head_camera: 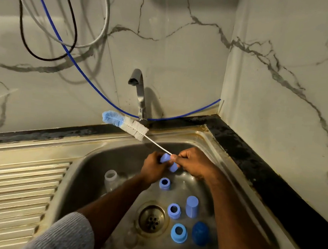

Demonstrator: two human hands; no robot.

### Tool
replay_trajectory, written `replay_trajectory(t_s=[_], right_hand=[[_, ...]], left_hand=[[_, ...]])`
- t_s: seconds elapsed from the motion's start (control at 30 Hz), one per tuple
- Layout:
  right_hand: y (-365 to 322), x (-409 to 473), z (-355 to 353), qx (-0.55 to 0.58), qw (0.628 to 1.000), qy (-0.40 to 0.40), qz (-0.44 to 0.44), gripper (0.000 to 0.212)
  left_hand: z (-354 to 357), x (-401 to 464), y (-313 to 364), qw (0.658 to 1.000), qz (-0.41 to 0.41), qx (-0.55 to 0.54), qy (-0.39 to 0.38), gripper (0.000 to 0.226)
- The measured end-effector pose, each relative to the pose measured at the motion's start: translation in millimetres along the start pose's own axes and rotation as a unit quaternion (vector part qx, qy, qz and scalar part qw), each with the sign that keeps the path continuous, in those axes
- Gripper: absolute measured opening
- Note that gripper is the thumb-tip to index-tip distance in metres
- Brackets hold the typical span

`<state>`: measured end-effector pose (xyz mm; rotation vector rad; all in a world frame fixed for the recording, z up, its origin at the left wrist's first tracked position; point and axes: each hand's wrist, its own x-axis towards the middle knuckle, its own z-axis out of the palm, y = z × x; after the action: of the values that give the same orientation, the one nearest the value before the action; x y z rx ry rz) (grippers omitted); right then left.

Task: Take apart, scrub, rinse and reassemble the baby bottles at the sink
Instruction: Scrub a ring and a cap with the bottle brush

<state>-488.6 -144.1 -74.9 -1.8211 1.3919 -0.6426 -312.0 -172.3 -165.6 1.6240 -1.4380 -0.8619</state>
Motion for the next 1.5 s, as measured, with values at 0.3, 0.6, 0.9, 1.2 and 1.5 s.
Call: replay_trajectory(t_s=[0.3,0.6,0.9,1.2,1.5], right_hand=[[-9,3,20,-0.024,0.998,-0.014,-0.051,0.035],[-12,-3,23,0.001,0.996,-0.048,-0.072,0.035],[-13,-6,24,-0.014,0.991,-0.109,-0.082,0.030],[-9,-1,34,-0.014,0.986,-0.087,-0.142,0.023],[-17,5,39,-0.064,0.950,0.193,-0.238,0.011]], left_hand=[[-139,-71,8,0.923,-0.086,-0.333,0.175,0.016],[-219,-82,-10,0.792,-0.045,-0.499,0.350,0.035],[-224,-82,-14,0.839,-0.033,-0.455,0.296,0.031],[-218,-90,-6,0.859,-0.013,-0.417,0.297,0.030],[-219,-84,-12,0.834,0.005,-0.450,0.319,0.049]])
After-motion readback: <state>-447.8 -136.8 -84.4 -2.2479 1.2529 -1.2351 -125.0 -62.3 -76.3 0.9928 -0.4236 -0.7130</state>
